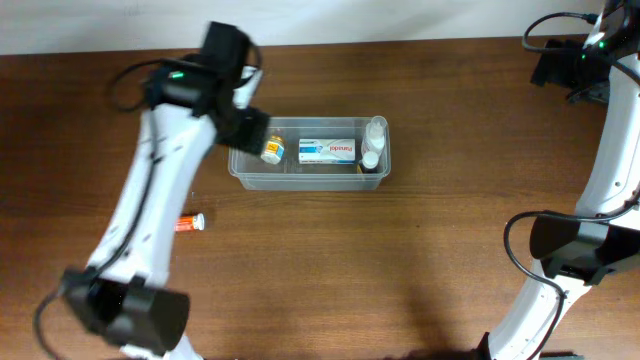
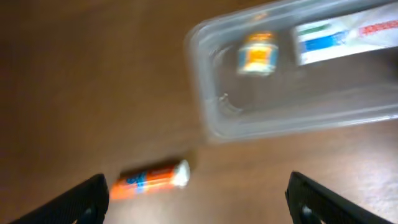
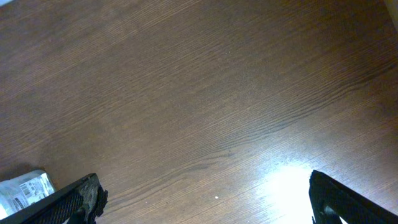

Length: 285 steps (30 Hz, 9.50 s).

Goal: Pack container
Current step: 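Open left gripper, release jar, and withdraw toward the orange tube, then align left gripper over the orange Redoxon tube and grasp it, then lift the tube and lower it into the container's front side, then open left gripper and retract left arm toward the front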

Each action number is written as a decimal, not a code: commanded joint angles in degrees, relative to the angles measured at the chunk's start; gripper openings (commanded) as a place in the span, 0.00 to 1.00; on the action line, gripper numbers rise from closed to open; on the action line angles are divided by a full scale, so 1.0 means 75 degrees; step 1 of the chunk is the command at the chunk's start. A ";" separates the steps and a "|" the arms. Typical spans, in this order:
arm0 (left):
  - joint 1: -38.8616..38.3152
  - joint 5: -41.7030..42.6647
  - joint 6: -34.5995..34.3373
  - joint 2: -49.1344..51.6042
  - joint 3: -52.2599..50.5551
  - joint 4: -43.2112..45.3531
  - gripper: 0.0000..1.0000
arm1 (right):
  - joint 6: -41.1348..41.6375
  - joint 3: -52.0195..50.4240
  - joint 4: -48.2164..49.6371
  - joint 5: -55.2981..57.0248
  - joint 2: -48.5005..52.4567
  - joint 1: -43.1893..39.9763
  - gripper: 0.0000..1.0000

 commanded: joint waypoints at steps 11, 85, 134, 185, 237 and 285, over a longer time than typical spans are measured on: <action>0.1384 -0.0539 -0.1877 -0.1606 -0.0192 -0.1821 0.92 | -0.0023 0.0052 0.0003 0.0087 -0.0061 -0.0009 0.98; 0.3477 0.1303 -0.5948 -0.0600 -0.7236 0.5336 0.96 | -0.0023 0.0052 0.0003 0.0087 -0.0061 -0.0009 0.98; 0.3477 0.0338 -0.3754 -0.0600 -0.7452 0.4331 0.25 | -0.0023 0.0052 0.0003 0.0087 -0.0061 -0.0009 0.98; 0.2390 0.1880 -0.0571 -0.0603 -0.4916 0.7172 0.11 | -0.0023 0.0052 0.0003 0.0087 -0.0061 -0.0009 0.98; -0.1285 0.0697 0.9433 0.0758 -0.3334 0.5141 0.07 | -0.0023 0.0052 0.0003 0.0087 -0.0061 -0.0009 0.98; -0.1300 0.0061 0.1174 -0.3066 -0.2774 0.3570 1.00 | -0.0023 0.0052 0.0003 0.0087 -0.0061 -0.0009 0.98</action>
